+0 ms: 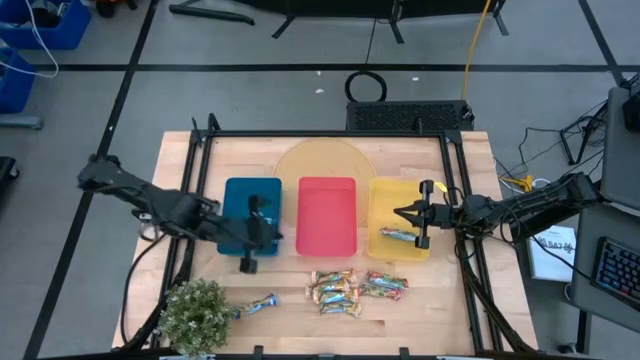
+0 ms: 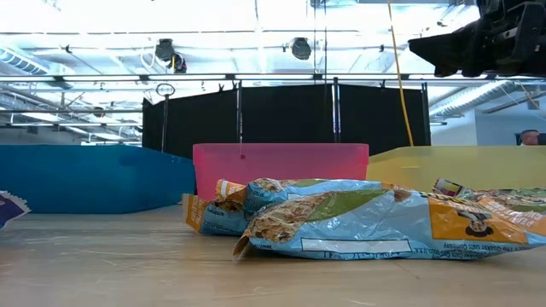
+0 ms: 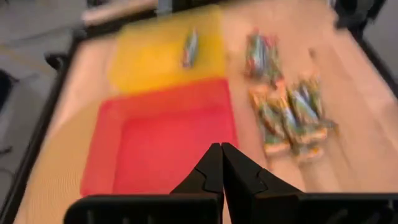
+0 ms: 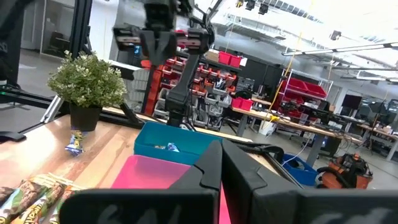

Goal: Pick and place Granola Bars by type
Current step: Put the bottom green granola bar into yellow bin

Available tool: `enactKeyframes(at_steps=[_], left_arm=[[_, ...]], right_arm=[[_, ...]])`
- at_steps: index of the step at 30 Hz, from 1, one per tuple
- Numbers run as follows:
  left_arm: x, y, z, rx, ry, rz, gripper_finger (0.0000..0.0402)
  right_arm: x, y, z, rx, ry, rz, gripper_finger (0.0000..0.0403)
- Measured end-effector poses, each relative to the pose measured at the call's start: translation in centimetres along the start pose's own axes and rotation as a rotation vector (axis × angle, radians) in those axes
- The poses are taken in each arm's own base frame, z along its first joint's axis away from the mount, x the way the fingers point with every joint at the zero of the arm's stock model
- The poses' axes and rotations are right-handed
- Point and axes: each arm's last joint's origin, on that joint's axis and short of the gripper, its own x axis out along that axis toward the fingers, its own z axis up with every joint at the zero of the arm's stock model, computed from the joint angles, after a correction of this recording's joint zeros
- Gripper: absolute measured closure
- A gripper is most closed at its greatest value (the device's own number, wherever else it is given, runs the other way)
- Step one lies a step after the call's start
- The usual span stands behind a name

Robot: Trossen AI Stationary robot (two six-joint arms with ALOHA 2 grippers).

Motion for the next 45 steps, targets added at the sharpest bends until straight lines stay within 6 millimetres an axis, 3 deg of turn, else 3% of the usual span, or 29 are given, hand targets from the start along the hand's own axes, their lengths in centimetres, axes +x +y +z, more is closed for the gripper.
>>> enactKeyframes(at_steps=[4, 9, 15, 24, 26, 28, 34, 37, 40, 45], left_arm=[[-1.4, 0.9, -3.2, -0.012, -0.244, -0.032, 0.0396], [-1.4, 2.0, -8.6, -0.049, -0.437, -0.03, 0.0398], [-1.4, 2.8, -14.1, -0.088, -0.508, 0.022, 0.0398], [0.2, 2.9, -19.8, -0.062, -0.522, 0.106, 0.0395], [0.6, 3.0, -20.6, -0.061, -0.524, 0.123, 0.0395], [0.7, 3.1, -20.9, -0.057, -0.503, 0.15, 0.0398], [0.6, 3.7, -20.9, -0.063, -0.495, 0.283, 0.0381], [0.4, 3.8, -20.6, -0.046, -0.515, 0.316, 0.0368], [0.2, 3.9, -20.3, -0.026, -0.553, 0.34, 0.0362], [0.0, 4.0, -20.0, -0.024, -0.582, 0.348, 0.036]], right_arm=[[0.0, 0.0, 0.0, 0.002, 0.0, 0.0, 0.0403], [0.0, 0.0, 0.0, 0.052, -0.003, 0.0, 0.0403], [0.0, 0.0, 0.1, 0.106, -0.006, 0.0, 0.0403], [0.0, 0.0, -0.1, 0.096, 0.005, 0.003, 0.0403], [0.0, 0.0, 0.2, 0.082, -0.014, 0.004, 0.0403], [0.2, 0.5, -0.2, 0.051, 0.098, 0.045, 0.0403], [4.4, 1.7, 6.6, -0.069, 0.384, -0.038, 0.0403], [6.5, 3.7, 8.5, -0.17, 0.516, 0.012, 0.0403], [8.8, 5.8, 10.8, -0.157, 0.617, 0.003, 0.0403], [12.8, 10.6, 11.4, -0.173, 0.861, 0.02, 0.0403]])
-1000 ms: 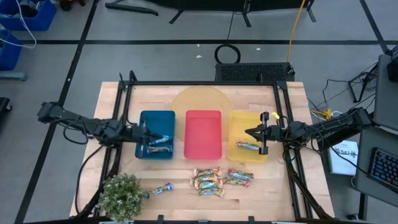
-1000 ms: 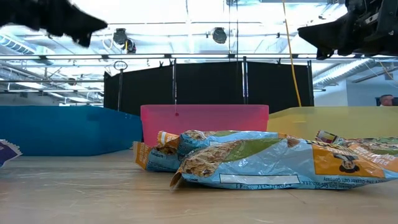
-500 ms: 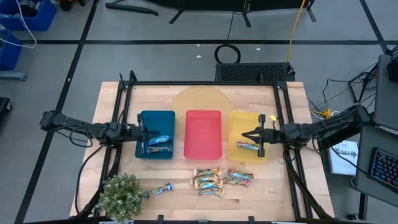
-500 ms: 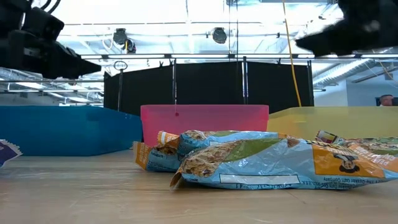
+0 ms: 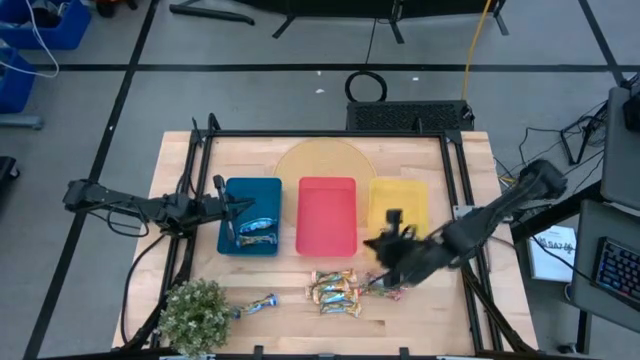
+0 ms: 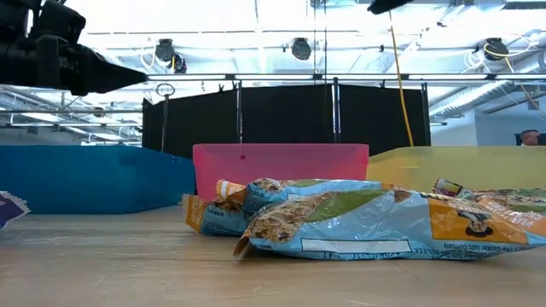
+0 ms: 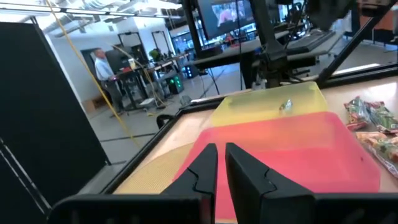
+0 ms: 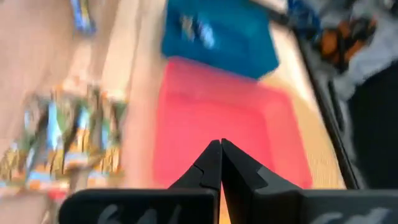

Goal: Pick and place Granola Bars by type
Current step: Put the bottom green granola bar into yellow bin

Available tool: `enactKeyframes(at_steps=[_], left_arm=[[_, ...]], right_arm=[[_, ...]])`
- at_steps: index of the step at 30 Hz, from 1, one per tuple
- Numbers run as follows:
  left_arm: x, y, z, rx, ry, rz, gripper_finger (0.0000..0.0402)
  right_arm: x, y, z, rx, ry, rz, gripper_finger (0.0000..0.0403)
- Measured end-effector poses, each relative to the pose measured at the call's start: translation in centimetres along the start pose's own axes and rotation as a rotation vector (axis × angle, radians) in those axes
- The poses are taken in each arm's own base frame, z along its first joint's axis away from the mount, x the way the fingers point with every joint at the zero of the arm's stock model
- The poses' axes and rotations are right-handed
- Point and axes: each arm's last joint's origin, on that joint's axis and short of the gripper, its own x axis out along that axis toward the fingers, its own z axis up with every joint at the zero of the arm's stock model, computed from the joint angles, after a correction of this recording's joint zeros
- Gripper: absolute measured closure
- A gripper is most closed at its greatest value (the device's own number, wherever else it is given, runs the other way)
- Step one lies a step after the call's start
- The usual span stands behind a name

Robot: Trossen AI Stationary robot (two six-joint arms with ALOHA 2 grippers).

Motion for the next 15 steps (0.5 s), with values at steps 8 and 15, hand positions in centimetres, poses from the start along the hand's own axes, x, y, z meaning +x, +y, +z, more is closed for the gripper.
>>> enactKeyframes(at_steps=[8, 15], left_arm=[[0.0, -0.1, -0.1, 0.096, 0.008, -0.021, 0.036], [0.0, -0.2, -0.4, 0.179, 0.032, -0.029, 0.036]], right_arm=[[3.6, 4.8, 1.2, 0.015, 0.486, -0.01, 0.0403], [6.5, 8.0, 0.3, 0.124, 0.665, 0.097, 0.0397]])
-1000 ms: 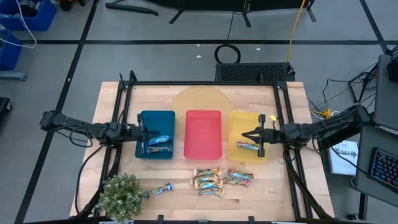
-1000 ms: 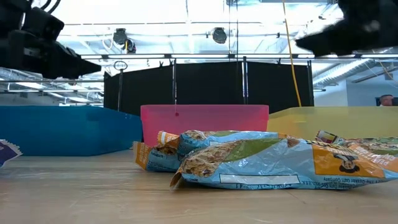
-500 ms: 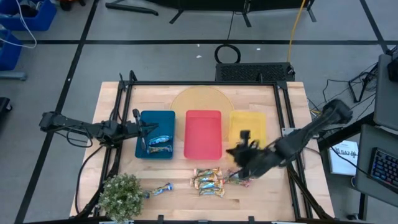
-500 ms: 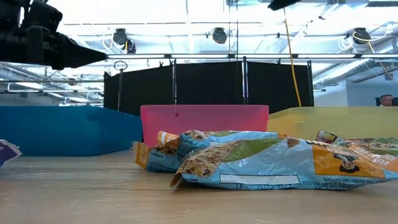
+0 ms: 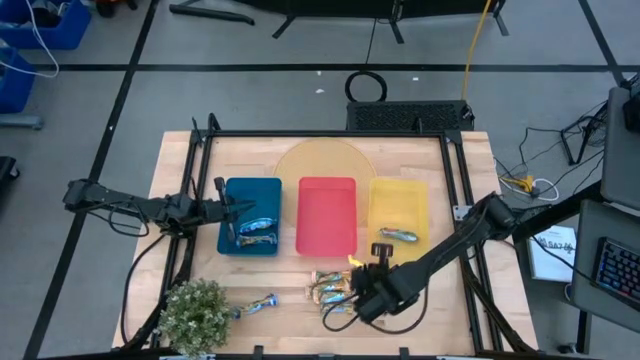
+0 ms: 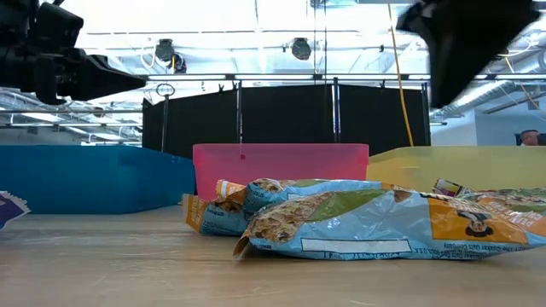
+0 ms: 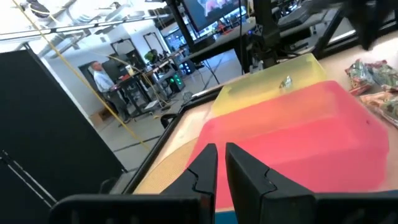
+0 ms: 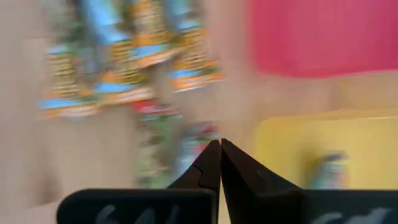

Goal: Pick and place Granola Bars by type
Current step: Put the bottom green granola bar into yellow bin

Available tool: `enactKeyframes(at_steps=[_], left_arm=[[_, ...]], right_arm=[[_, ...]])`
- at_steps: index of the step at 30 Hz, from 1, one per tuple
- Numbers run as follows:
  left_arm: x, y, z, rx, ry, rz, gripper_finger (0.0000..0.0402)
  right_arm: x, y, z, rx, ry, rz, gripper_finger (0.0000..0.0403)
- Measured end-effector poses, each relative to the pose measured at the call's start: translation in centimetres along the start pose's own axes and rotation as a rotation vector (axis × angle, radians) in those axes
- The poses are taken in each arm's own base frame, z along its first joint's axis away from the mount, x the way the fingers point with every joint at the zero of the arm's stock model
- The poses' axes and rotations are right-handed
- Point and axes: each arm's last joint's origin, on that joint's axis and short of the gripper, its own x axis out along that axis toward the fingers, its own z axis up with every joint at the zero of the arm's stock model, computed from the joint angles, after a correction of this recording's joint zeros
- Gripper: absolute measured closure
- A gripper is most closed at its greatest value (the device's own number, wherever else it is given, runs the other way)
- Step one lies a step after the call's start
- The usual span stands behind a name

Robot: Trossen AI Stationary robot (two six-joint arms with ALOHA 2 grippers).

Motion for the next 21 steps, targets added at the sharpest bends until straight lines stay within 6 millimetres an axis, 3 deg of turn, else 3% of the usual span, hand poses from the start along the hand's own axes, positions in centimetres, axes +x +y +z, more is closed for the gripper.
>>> enactKeyframes(at_steps=[7, 14, 21], left_arm=[[0.0, 0.0, -0.1, 0.004, 0.004, -0.006, 0.036], [0.0, -0.1, -0.1, 0.023, 0.004, -0.014, 0.036], [0.0, -0.1, -0.1, 0.024, 0.004, -0.014, 0.036]], right_arm=[[0.4, 2.1, 0.0, 0.01, -0.021, 0.123, 0.0319], [0.2, 4.0, -1.7, 0.007, 0.017, 0.2, 0.0217], [2.6, 4.4, -3.9, 0.042, 0.038, 0.141, 0.0191]])
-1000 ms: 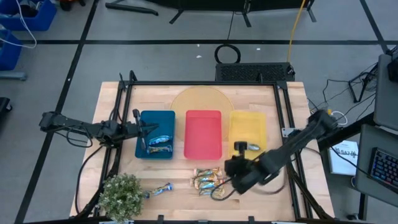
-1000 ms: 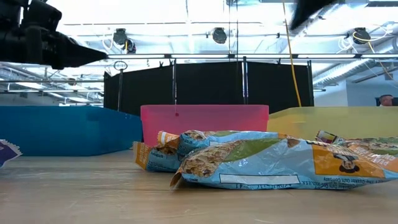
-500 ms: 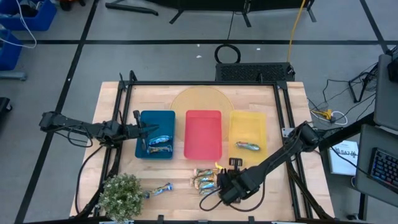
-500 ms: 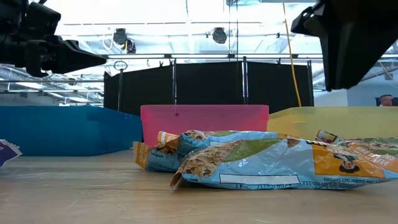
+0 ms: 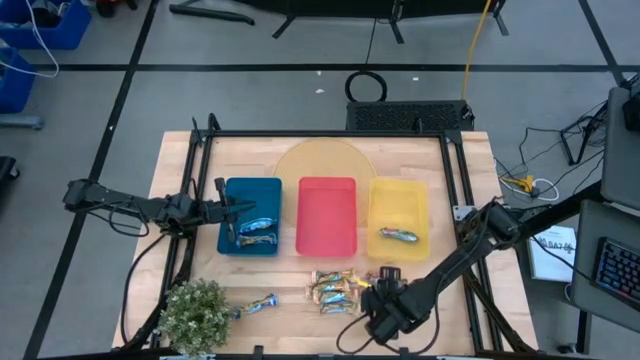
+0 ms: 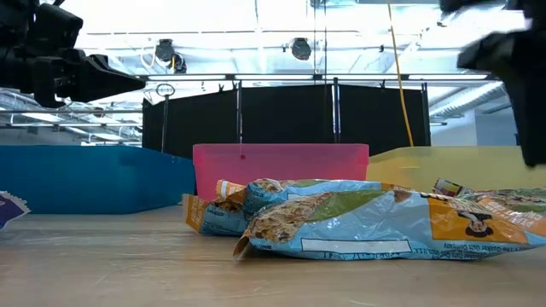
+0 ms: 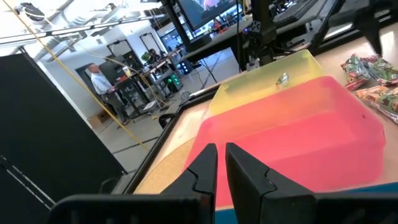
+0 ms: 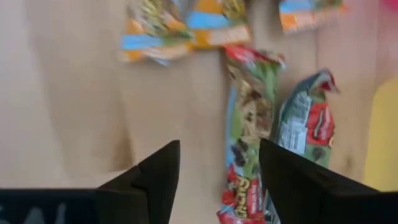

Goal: Pick and place Granola Bars by type
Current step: Put the bottom green granola bar into yellow bin

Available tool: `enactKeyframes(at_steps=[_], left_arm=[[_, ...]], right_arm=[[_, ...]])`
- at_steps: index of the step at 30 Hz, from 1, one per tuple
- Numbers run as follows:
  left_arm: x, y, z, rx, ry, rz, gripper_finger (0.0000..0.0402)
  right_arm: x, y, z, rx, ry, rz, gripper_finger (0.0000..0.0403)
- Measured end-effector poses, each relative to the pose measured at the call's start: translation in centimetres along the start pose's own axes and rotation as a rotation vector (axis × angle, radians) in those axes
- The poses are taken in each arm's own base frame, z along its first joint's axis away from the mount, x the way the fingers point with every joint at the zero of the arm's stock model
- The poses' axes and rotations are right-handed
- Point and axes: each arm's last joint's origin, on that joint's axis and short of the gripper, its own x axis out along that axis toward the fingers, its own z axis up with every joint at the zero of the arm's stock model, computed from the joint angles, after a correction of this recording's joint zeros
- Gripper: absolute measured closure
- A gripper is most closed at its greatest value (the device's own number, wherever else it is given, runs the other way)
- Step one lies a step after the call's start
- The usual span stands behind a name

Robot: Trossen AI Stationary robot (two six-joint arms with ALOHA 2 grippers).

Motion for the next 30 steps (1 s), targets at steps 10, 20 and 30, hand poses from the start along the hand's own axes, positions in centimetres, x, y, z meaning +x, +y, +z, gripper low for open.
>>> enactKeyframes(at_steps=[10, 20, 30], left_arm=[[0.0, 0.0, 0.0, 0.001, -0.001, -0.001, 0.036], [0.0, -0.1, -0.1, -0.028, 0.01, -0.007, 0.036], [0.0, -0.1, -0.1, -0.062, 0.012, -0.008, 0.036]], right_arm=[[3.4, -1.5, -1.5, 0.032, 0.063, -0.033, 0.0212], [5.2, -1.8, -2.4, -0.002, 0.058, 0.04, 0.0261], [1.3, -2.8, -1.5, 0.008, -0.05, 0.17, 0.0382]])
